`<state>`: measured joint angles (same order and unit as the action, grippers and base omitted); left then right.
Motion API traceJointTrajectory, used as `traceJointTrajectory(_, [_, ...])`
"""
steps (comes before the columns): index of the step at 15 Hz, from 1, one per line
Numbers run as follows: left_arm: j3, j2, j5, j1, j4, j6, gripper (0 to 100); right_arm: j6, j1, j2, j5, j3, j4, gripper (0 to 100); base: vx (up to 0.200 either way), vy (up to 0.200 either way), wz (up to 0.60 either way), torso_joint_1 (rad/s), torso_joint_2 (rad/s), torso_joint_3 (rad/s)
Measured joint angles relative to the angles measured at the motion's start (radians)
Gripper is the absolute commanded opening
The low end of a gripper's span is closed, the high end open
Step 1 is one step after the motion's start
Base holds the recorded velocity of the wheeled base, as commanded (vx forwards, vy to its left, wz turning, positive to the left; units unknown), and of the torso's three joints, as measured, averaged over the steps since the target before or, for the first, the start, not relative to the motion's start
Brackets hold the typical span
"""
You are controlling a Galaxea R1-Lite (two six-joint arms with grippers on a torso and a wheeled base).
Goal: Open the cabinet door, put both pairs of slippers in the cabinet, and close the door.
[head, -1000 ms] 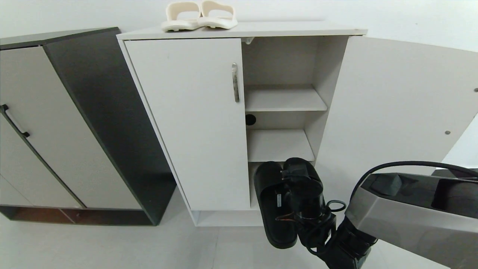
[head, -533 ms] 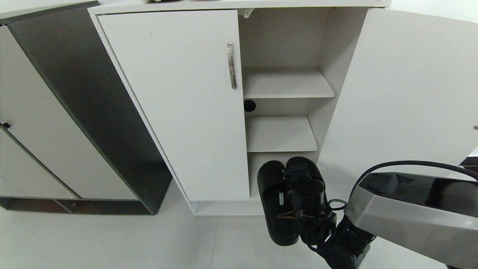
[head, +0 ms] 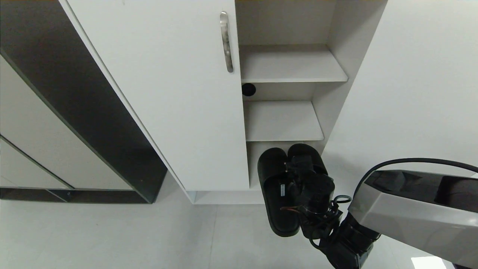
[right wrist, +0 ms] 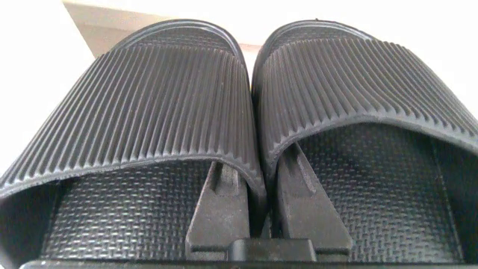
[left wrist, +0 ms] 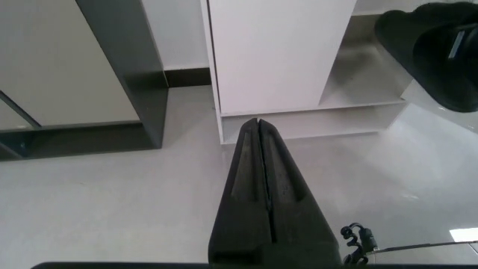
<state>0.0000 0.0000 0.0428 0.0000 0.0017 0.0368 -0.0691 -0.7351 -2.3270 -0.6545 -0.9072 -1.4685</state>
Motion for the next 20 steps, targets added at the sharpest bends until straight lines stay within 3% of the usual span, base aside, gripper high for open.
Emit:
traceJointTrajectory(10, [0.0, 0.0, 0.0, 0.0, 0.0, 0.0, 0, -0.036, -0.001, 0.008, 0.0, -0.009, -0.087, 0, 0.0, 0.0, 0.0, 0.0, 0.0, 0.0])
traceJointTrajectory(20, [0.0, 0.0, 0.0, 0.0, 0.0, 0.0, 0, -0.038, -0.001, 0.008, 0.0, -0.01, -0.076, 0, 0.2, 0.0, 0.0, 0.001, 0.0, 0.002])
